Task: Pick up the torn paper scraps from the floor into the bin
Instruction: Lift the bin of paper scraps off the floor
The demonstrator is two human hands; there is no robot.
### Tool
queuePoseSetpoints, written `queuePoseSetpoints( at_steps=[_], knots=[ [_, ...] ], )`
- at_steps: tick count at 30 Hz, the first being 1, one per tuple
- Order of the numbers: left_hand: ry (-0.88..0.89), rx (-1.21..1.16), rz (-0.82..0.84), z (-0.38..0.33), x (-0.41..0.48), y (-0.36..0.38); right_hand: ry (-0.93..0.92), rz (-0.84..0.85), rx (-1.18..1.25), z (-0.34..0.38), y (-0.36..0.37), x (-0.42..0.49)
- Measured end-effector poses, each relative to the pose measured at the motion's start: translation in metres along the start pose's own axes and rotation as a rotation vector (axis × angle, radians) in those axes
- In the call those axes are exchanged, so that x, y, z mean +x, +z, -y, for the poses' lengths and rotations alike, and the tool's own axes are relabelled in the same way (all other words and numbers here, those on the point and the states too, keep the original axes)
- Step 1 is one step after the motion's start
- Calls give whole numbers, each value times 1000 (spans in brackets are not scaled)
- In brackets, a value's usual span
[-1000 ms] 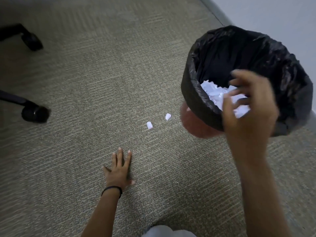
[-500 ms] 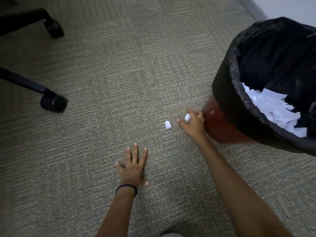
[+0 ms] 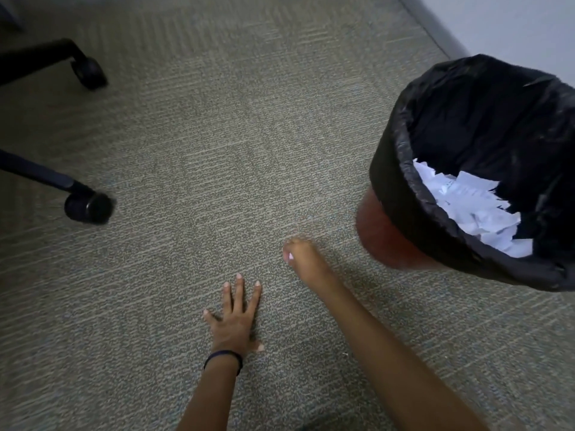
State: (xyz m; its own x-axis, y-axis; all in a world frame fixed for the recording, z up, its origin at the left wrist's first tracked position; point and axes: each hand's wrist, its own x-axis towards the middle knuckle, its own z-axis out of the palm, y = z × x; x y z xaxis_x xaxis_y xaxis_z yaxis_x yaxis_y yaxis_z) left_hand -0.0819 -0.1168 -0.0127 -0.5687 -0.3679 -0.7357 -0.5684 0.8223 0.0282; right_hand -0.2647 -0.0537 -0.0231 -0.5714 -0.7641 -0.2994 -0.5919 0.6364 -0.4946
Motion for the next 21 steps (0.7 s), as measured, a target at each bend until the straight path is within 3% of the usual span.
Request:
queuePoseSetpoints(
  at_steps=[2, 6, 11, 15, 18, 21],
  knots=[
    [2, -2, 1, 0, 0, 0, -34, -12, 99, 15, -20, -15],
    [21, -28, -5, 1, -1, -1, -200, -320, 351, 61, -106, -74],
    [48, -58, -1, 2, -5, -5, -297, -735, 266, 57, -228, -147],
    [44, -87, 17, 3, -6, -8, -132, -980, 159, -8, -263, -171],
    [24, -114, 49, -2, -8, -21, 78, -931, 219, -54, -255, -188],
    [106, -457, 141, -22, -8, -65, 338, -962, 99, -74, -250, -199]
  ],
)
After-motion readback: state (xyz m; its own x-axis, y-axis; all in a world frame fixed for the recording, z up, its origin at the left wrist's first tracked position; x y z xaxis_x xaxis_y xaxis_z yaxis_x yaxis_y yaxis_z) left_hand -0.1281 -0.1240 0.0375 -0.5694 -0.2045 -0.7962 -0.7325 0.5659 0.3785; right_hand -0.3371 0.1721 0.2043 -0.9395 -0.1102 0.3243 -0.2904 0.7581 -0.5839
